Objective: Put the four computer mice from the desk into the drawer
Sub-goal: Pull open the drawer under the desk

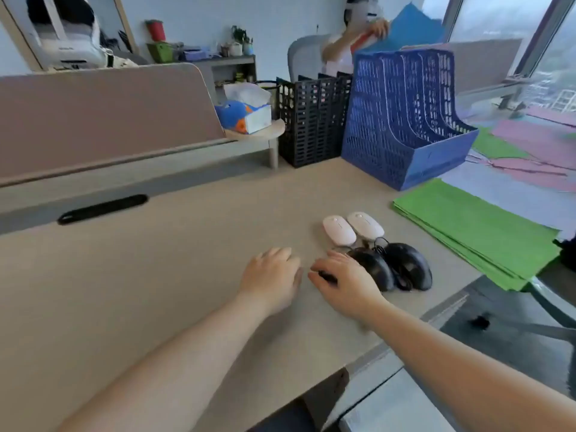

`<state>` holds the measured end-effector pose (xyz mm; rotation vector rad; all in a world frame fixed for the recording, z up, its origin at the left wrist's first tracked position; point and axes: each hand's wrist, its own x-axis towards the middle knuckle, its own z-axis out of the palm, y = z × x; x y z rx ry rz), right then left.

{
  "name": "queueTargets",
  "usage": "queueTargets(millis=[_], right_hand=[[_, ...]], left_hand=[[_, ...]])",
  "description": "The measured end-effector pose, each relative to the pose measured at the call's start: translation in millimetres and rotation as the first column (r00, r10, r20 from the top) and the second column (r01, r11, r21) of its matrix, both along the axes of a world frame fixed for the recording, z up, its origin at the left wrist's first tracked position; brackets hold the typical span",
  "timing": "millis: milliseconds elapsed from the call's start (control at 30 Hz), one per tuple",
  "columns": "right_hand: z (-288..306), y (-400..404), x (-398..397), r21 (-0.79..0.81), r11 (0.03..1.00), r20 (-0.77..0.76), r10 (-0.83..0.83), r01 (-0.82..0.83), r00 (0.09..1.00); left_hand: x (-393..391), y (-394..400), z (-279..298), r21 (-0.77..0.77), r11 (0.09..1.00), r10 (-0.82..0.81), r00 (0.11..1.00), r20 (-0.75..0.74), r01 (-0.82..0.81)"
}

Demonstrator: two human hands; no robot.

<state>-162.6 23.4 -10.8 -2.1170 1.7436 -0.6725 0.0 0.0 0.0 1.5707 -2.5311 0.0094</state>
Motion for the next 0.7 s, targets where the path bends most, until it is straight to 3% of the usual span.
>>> queueTargets(millis=[267,400,567,700], right_hand=[[-66,86,-39,-0.318,0.947,0.075,-0.012,0.035,0.997],[-86,111,-72,-0.391,0.909,0.101,-0.113,0.144,0.988],[-88,108,-81,-0.443,0.895,-0.038,0.043,-0.055,0.998],[-87,98,-80,-0.45,0.893,0.068,0.037,-0.002,0.997]], left_hand=[[-35,83,-60,-0.074,0.997,-0.036,0.997,-0.062,0.032],[-49,102,-57,0.029,1.0,0.011,0.997,-0.08,-0.009],[-68,103,-56,0.108,0.994,0.033,0.998,-0.047,-0.027],[-72,100,-61,0.072,0.997,0.028,0.997,-0.065,-0.023]])
